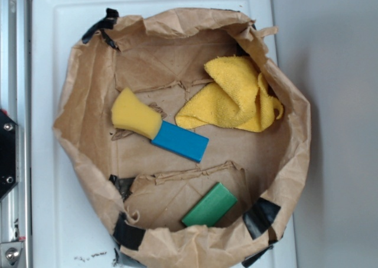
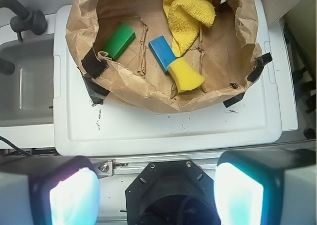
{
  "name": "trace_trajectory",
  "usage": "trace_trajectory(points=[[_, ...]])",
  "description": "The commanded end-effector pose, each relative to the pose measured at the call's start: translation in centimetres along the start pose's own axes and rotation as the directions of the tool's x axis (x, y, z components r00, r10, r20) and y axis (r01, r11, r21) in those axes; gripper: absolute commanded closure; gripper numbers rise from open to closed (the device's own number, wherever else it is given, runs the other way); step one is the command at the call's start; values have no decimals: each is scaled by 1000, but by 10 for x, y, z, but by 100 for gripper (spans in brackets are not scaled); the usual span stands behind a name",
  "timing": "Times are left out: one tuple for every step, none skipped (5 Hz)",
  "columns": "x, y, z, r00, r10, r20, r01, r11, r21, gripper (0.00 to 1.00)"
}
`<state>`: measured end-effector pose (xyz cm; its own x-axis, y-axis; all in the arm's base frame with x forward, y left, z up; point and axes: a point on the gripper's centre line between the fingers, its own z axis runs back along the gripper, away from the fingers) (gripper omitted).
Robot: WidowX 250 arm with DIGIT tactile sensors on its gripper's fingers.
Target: Grab the blue block.
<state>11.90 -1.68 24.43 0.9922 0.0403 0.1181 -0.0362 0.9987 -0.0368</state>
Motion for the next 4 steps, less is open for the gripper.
trace_trajectory(points=[[0, 0, 0, 1000, 0, 0, 0, 1000, 0, 0], [24, 3, 3, 999, 38, 5, -38, 999, -1, 0], [24, 3, 3, 999, 38, 5, -38, 999, -1, 0], [24, 3, 3, 999, 38, 5, -38, 999, -1, 0]])
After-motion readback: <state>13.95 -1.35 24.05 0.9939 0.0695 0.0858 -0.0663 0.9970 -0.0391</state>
